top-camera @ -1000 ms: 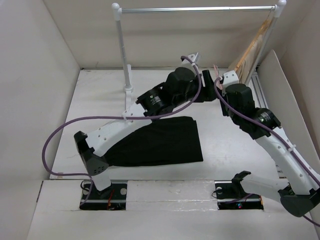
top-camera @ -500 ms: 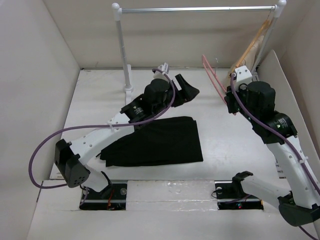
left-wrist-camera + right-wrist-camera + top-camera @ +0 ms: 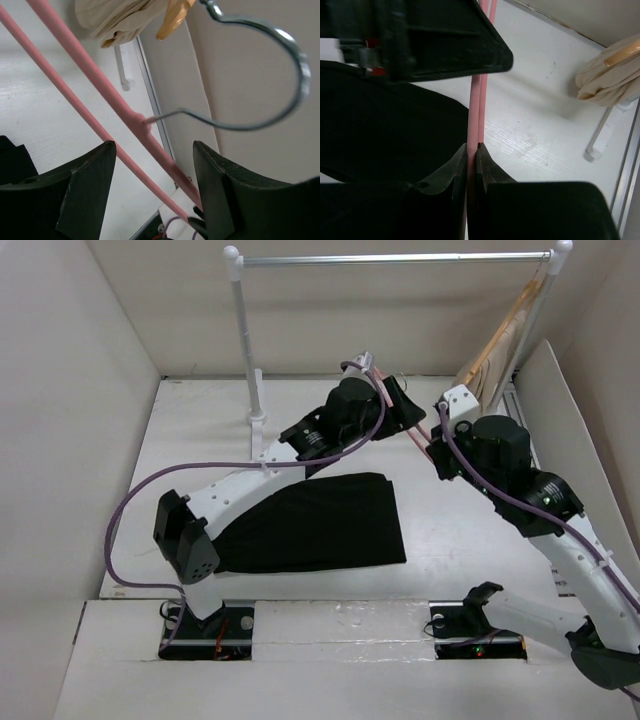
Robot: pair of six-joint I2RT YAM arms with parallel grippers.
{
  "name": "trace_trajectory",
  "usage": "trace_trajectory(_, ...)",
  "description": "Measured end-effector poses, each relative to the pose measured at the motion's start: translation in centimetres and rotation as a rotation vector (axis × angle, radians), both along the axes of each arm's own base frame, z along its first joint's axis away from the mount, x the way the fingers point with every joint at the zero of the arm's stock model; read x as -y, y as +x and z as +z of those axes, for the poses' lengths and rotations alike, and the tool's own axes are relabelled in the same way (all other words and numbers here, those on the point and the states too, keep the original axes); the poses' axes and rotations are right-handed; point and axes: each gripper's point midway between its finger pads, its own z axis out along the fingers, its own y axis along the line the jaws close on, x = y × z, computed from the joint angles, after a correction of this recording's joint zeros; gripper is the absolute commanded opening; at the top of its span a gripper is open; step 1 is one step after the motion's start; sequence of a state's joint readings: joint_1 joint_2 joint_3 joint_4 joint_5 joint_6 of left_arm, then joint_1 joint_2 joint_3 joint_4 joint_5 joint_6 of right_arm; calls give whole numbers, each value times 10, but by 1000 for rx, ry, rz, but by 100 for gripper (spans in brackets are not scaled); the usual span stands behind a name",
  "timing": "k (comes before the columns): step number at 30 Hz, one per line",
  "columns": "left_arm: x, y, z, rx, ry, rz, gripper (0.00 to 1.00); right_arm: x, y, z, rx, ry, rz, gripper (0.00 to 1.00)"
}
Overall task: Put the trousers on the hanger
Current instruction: Pick up the hanger from the clothesline.
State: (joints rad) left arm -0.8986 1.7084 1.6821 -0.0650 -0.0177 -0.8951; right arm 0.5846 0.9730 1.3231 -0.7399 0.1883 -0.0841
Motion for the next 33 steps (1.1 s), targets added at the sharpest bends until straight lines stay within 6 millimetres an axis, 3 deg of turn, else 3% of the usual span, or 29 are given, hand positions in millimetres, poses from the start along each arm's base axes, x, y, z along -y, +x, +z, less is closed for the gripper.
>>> trace_trajectory(3, 6, 4, -16, -30, 37, -5, 53, -9, -4, 0, 2, -6, 15, 0)
trace_trajectory(7, 9, 6, -22, -44, 57, -9, 41, -18, -6, -6, -3, -41, 13, 0)
trace_trajectory(13, 6, 3, -28, -64, 83, -16, 39, -22, -2, -22, -22, -134, -45, 0)
trace_trajectory(17, 5, 0, -33, -80, 100, -30, 21, -19, -3, -29, -23, -179, -77, 0)
trace_trajectory(18, 5, -1, -34, -86, 97, -33, 14, -18, -4, -31, -27, -188, -82, 0)
trace_trajectory(19, 6, -1, -32, -91, 88, -32, 0, -18, -4, -34, -33, -197, -87, 0)
trace_trajectory(23, 7, 0, -33, -117, 66, -17, 0, -22, -4, -46, -47, -245, -111, 0)
trace_trajectory(25, 8, 2, -37, -131, 67, -14, 0, -22, -3, -49, -50, -251, -121, 12)
trace_trajectory(26, 9, 2, -39, -134, 69, -18, 0, -20, -4, -52, -53, -255, -127, 29)
trace_trajectory(29, 14, -2, -44, -133, 56, -43, 0, -22, -8, -61, -78, -261, -106, 59)
trace_trajectory(33, 7, -16, -75, -155, 36, -62, 0, -20, -23, -66, -111, -218, -36, 77)
